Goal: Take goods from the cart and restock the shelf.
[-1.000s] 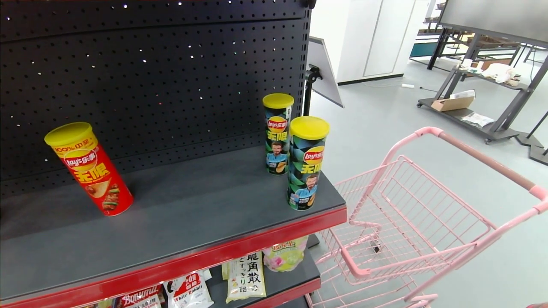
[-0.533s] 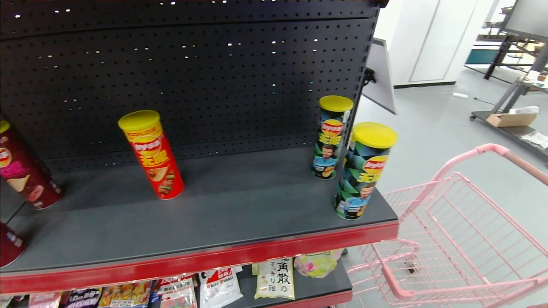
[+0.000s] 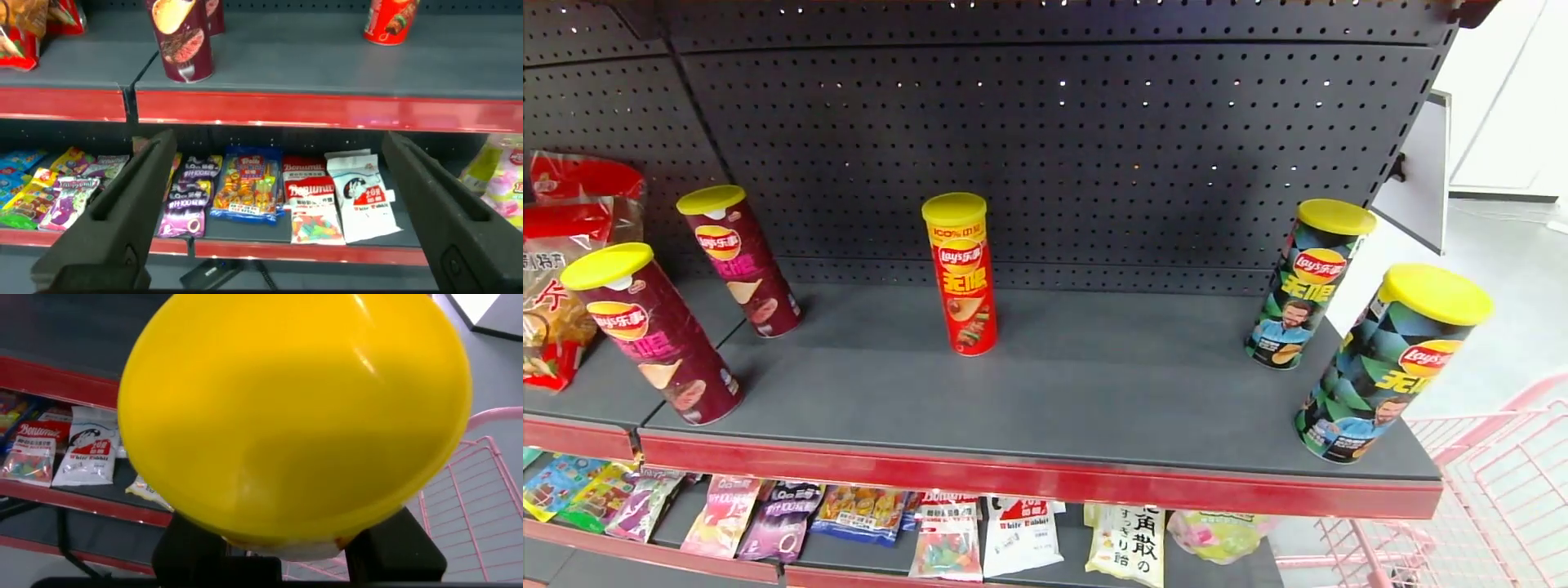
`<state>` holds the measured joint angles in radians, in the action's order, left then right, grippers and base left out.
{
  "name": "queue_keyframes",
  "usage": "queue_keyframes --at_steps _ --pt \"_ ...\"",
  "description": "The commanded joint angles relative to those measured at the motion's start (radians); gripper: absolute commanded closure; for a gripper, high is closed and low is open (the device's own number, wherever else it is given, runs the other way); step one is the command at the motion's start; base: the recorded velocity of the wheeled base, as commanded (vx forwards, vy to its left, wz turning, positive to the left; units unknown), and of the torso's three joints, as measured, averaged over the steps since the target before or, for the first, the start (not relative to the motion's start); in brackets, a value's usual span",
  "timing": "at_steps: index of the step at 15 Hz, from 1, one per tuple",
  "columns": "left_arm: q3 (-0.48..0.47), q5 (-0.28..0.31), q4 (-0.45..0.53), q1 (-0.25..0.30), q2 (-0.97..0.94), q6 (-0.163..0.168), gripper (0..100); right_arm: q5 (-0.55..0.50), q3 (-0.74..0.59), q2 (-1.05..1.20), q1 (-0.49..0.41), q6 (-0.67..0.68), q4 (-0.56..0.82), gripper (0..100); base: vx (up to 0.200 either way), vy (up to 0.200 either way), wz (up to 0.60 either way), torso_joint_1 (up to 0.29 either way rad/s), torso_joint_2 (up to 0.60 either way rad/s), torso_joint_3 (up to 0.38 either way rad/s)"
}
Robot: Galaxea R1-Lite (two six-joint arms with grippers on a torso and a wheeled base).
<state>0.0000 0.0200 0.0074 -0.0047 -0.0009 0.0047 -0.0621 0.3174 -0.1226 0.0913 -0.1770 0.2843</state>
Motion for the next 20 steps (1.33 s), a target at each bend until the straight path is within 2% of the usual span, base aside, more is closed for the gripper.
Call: queue_keyframes --at_steps 1,3,14,20 --pt "0.000 0.000 0.000 0.000 0.001 0.000 0 -0.007 -0.015 0.027 0.001 0.005 -0.011 100 0.000 0.000 0.00 0.000 0.00 0.000" --pt "0.000 0.001 0.000 0.000 0.001 0.001 0 -0.002 -0.017 0.027 0.001 0.011 -0.013 100 0.000 0.000 0.00 0.000 0.00 0.000" --pt "0.000 0.003 0.000 0.000 0.001 0.001 0 0.002 -0.060 0.027 0.002 0.022 -0.014 100 0.000 0.200 0.00 0.000 0.00 -0.001" --pt "0.000 0.006 0.000 -0.001 0.005 0.005 0 0.018 -0.090 0.027 0.002 0.031 -0.014 100 0.000 0.000 0.00 0.000 0.00 0.000"
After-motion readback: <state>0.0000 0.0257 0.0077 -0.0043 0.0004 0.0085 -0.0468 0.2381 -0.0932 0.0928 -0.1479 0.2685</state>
